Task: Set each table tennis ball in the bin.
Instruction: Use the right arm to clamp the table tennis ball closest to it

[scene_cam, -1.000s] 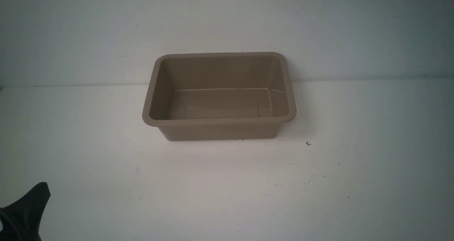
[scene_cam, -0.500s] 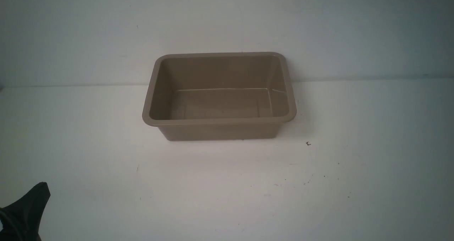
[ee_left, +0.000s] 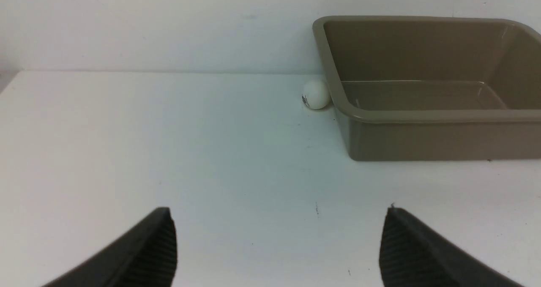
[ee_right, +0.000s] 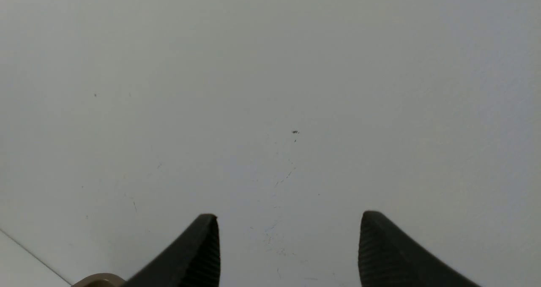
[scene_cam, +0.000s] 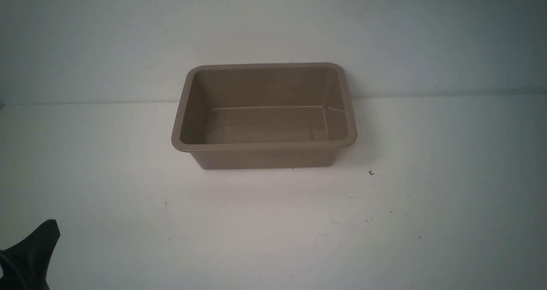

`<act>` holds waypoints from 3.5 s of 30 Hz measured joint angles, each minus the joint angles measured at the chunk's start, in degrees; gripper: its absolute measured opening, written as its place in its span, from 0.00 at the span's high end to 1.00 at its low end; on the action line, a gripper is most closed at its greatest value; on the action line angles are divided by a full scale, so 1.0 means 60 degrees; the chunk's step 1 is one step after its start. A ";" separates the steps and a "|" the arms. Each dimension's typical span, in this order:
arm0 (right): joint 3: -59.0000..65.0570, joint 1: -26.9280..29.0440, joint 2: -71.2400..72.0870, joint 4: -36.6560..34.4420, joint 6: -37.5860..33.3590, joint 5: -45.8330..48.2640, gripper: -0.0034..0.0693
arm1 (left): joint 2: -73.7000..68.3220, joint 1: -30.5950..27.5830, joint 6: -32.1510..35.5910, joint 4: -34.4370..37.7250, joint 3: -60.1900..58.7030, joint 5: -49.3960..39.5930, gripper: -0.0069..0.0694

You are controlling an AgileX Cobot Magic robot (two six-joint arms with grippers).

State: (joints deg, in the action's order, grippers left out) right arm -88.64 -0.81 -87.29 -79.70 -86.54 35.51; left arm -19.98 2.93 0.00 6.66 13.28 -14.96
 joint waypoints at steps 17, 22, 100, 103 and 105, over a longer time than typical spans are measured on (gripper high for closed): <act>0.0000 0.0000 -0.0375 -0.0024 -0.0410 -0.0055 0.39 | 0.0000 0.0000 0.0000 -0.0007 0.0000 0.0000 0.14; 0.0000 0.0000 -0.0375 -0.0140 -0.0500 -0.0055 0.39 | 0.0000 0.0000 0.0000 -0.0030 0.0000 0.0000 0.14; -0.0008 -0.0091 -0.5571 0.3522 -0.3783 0.2012 0.39 | 0.0000 0.0000 0.0314 0.0103 0.0008 0.0788 0.14; -0.0017 -0.0091 -0.5680 0.3183 -0.4100 0.2127 0.39 | 0.0000 0.0000 0.0317 0.0103 0.0008 0.0788 0.14; -0.0016 -0.0091 -0.5784 0.2930 -0.4357 0.2248 0.39 | 0.0000 0.0000 0.0326 0.0103 0.0008 0.0788 0.14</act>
State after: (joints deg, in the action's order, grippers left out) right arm -88.74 -1.36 -121.99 -62.12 -112.68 49.00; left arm -19.98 2.93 1.95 7.28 13.33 -10.24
